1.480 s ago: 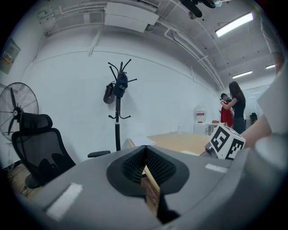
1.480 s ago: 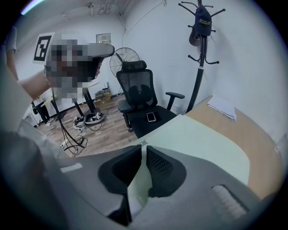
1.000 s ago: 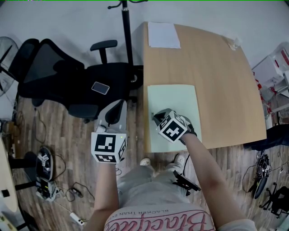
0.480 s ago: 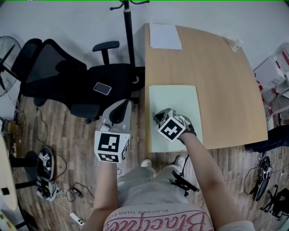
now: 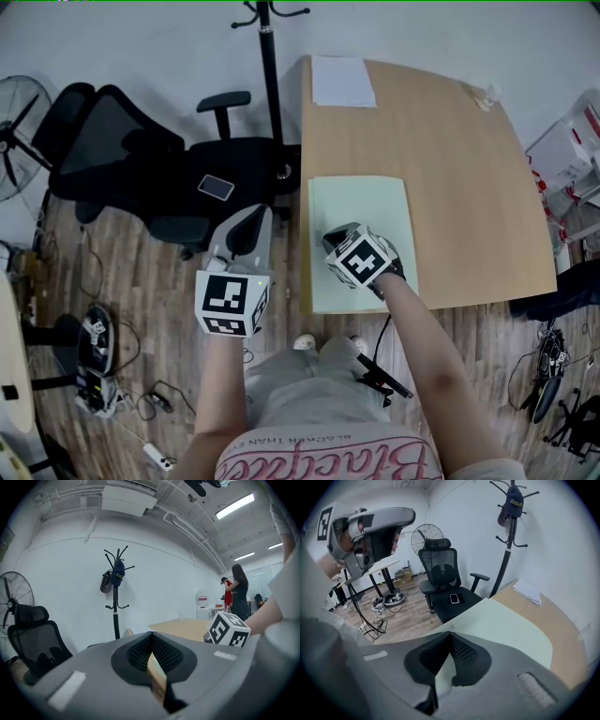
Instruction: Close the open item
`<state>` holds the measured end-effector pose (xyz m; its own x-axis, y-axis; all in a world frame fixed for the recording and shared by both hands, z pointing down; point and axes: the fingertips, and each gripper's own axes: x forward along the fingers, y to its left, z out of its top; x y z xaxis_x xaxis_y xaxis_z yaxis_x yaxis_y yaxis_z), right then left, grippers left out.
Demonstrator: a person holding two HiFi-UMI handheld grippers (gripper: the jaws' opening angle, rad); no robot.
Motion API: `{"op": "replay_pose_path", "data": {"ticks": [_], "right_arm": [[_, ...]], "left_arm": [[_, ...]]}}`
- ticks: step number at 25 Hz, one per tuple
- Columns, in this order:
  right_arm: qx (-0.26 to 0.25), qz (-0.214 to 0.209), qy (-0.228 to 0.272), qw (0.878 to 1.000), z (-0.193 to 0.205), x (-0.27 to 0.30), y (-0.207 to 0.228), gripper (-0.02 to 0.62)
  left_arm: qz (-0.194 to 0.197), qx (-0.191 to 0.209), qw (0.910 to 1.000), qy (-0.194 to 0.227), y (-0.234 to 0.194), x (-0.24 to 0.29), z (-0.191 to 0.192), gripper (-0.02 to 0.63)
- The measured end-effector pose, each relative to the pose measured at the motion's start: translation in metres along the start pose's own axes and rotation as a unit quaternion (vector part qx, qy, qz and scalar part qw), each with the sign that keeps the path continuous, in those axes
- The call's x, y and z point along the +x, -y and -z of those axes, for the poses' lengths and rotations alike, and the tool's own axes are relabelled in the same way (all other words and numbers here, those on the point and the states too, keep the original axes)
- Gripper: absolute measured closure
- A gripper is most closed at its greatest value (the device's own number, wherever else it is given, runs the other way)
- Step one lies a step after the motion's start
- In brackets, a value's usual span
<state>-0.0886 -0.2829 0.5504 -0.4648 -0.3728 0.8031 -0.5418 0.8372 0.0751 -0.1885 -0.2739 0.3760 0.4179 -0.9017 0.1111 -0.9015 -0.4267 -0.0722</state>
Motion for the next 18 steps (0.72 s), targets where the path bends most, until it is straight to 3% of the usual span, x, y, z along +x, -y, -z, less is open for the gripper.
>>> {"op": "replay_pose_path", "data": {"ticks": [18], "right_arm": [[-0.023,0.018,0.063,0.998,-0.019,-0.056,-0.001,0.594]], "left_arm": [[-0.023,0.003,0.9994,0.025,0.021,-0.008,-0.030,0.591]]}}
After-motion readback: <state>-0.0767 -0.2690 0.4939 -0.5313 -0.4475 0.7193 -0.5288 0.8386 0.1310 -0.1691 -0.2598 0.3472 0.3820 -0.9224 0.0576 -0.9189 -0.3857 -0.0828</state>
